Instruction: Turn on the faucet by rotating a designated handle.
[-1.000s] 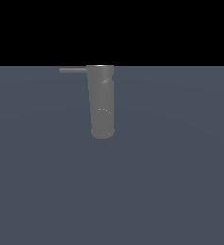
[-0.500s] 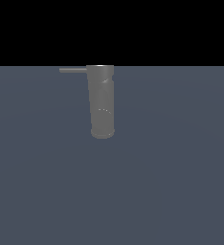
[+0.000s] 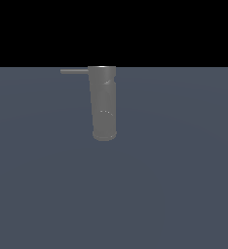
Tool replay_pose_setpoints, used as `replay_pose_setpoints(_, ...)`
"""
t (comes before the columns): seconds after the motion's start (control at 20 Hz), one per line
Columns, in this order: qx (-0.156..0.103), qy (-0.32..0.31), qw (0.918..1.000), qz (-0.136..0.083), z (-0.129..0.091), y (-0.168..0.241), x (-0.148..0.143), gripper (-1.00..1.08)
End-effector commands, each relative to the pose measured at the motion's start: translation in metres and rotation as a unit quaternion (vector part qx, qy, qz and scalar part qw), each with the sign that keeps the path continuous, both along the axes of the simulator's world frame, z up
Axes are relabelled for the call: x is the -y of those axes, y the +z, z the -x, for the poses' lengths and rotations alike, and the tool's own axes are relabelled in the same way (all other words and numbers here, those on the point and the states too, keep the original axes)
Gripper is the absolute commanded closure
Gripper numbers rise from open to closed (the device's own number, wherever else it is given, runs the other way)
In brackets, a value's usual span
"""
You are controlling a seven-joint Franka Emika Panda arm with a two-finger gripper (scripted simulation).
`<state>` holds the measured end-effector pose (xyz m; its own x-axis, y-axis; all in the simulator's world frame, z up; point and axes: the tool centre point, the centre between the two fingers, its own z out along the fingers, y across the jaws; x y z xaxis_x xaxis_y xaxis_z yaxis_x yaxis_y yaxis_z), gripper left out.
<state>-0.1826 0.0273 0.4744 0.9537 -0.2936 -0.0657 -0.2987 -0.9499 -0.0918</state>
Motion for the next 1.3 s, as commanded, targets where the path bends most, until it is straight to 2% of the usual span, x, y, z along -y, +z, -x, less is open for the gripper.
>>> replay_pose_setpoints(0.0,-0.005,-0.029,0.9995,-0.006,-0.017,-0.003,-0.004,1.08)
replay_pose_setpoints(0.3,-0.018,-0.102,0.9945,-0.015,-0.060,-0.013,-0.015,1.08)
replay_pose_setpoints(0.6,-0.031,-0.176,0.9838,-0.017,-0.101,-0.029,-0.027,1.08)
replay_pose_setpoints(0.9,-0.042,-0.250,0.9673,-0.013,-0.142,-0.050,-0.041,1.08)
replay_pose_setpoints(1.25,-0.049,-0.333,0.9415,-0.002,-0.186,-0.081,-0.059,1.08)
